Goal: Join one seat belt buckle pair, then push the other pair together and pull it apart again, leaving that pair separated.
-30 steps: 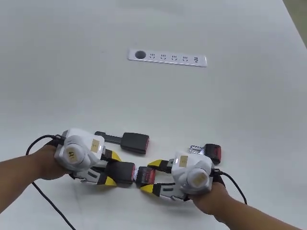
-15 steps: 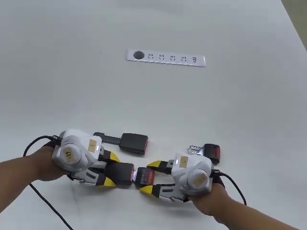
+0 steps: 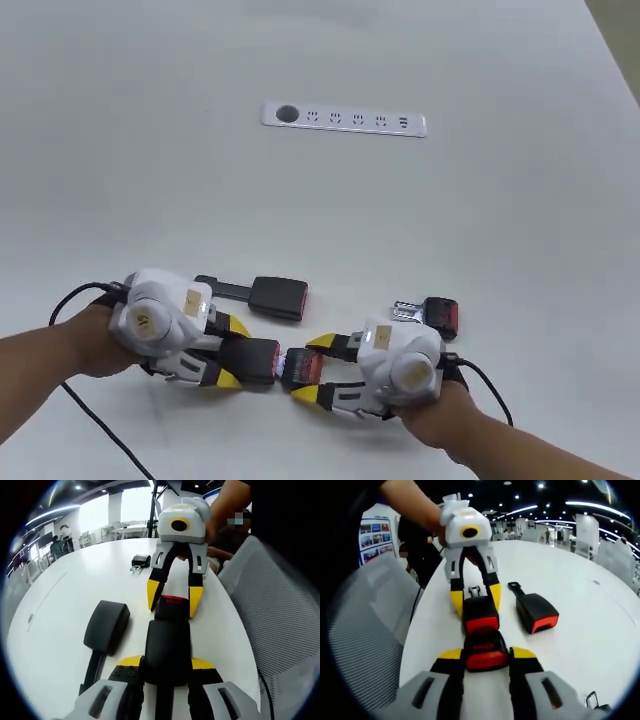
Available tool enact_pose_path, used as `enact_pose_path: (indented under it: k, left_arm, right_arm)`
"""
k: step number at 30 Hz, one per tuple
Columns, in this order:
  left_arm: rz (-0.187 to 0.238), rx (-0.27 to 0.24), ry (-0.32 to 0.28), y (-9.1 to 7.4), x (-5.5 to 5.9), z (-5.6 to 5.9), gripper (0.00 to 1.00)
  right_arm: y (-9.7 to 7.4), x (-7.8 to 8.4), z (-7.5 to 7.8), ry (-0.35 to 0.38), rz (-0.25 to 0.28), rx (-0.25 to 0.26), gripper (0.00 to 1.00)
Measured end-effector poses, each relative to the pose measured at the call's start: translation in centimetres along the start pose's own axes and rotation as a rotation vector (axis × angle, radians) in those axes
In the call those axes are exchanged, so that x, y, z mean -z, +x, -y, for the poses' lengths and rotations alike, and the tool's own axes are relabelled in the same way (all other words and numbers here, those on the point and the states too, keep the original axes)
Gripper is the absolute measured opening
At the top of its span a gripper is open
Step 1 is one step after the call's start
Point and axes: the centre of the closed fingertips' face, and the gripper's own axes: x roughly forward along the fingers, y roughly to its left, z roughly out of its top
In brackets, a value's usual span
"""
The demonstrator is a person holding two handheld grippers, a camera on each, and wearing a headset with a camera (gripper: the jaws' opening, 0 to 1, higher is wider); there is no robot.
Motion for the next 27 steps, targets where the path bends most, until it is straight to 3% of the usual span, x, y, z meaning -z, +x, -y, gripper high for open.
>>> enact_pose_path:
  k: [3,5,8,9,11,12,13,14,16,21,24,25,27]
  left_arm:
    - [-0.009,-0.009,0.004,0.1,-0.1,0.1,0.35]
    - [-0.044,-0.012,0.041,0.1,0.1,0.1,0.35]
    - [-0.077,0.025,-0.037,0.1,-0.3,0.4,0.37]
    - [-0.084,0.032,-0.024,0.1,-0.5,0.6,0.41]
    - [-0.089,0.039,-0.016,0.2,-0.7,1.0,0.51]
    - [-0.077,0.023,-0.046,0.1,-1.0,1.0,0.60]
    - [-0.061,0.012,-0.074,0.0,-1.3,1.1,0.67]
    - [-0.053,-0.005,-0.115,-0.4,-1.5,1.1,0.72]
    - [-0.017,-0.016,-0.101,-1.0,-2.2,1.5,0.80]
    - [0.012,-0.110,-0.134,-2.7,-2.2,1.1,0.93]
    - [0.025,-0.144,-0.127,-3.8,-2.2,0.9,0.92]
    - [0.031,-0.156,-0.125,-4.2,-2.3,0.7,0.93]
    - [0.045,-0.177,-0.137,-4.7,-2.5,0.2,0.94]
  right_arm:
    - [0.0,-0.1,-0.1,-0.019,-0.012,0.000,0.35]
    - [0.1,-0.2,-0.1,-0.030,-0.025,-0.004,0.36]
    - [0.1,-0.3,-0.2,-0.056,-0.032,0.003,0.37]
    - [0.0,-0.1,-0.2,-0.034,-0.048,0.008,0.38]
    - [-0.1,-0.5,-0.2,-0.020,-0.039,0.019,0.50]
    - [-0.1,-1.5,0.0,0.007,0.012,0.040,0.59]
    - [-0.2,-1.9,0.0,0.026,0.023,0.043,0.71]
    - [-0.4,-2.1,0.1,0.039,0.027,0.046,0.76]
    - [-1.1,-1.9,0.5,-0.015,0.005,0.072,0.72]
    - [-3.8,-1.6,0.3,0.001,0.025,0.094,0.75]
    - [-6.0,-0.5,0.8,0.032,-0.006,0.116,0.83]
    - [-6.9,0.0,1.2,0.010,-0.018,0.133,0.84]
    - [-8.2,0.4,1.8,0.010,-0.010,0.142,0.79]
